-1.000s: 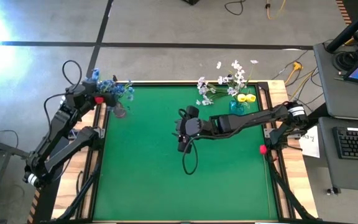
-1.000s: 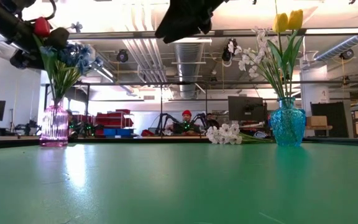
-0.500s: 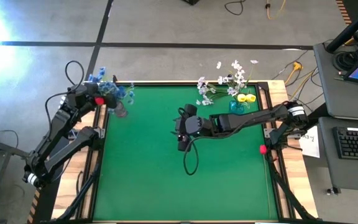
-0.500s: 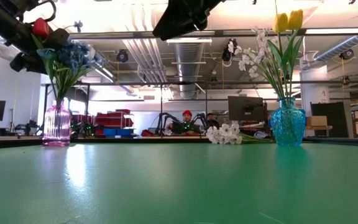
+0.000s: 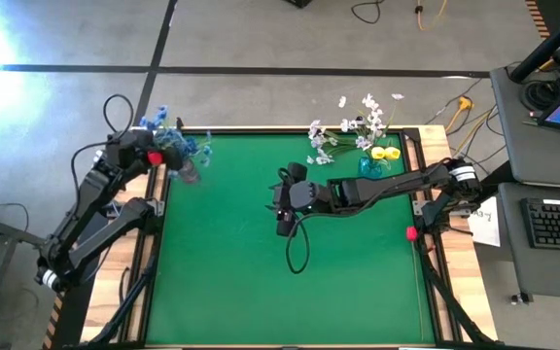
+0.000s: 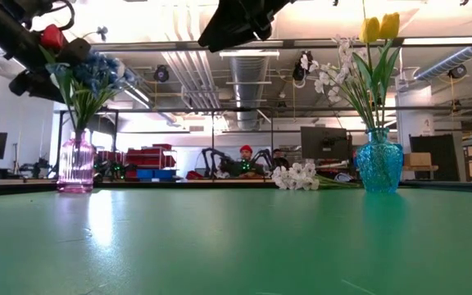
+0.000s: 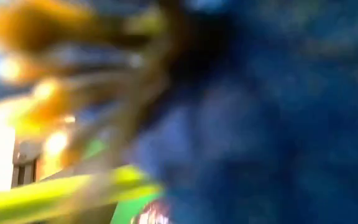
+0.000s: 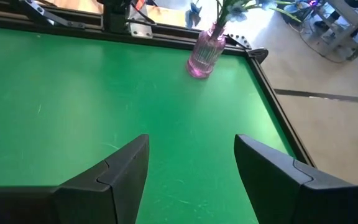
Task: Sort flowers into vase by color
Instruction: Put the blue flowers into the purple vase
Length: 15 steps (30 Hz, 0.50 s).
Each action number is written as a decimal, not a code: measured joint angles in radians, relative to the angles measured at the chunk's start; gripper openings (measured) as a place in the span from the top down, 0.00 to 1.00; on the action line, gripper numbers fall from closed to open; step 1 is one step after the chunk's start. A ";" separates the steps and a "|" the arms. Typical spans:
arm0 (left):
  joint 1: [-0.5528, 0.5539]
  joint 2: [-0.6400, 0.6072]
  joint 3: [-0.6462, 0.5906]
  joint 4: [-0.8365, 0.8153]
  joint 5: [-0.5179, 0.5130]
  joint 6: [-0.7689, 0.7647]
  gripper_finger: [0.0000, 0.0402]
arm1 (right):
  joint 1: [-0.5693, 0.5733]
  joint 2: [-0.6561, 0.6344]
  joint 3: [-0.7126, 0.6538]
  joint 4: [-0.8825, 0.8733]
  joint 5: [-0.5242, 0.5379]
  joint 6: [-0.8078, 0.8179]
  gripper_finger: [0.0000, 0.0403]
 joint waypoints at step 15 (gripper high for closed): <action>0.000 0.023 0.140 -0.204 -0.001 -0.010 0.11 | -0.005 0.000 0.000 0.006 0.001 -0.005 0.43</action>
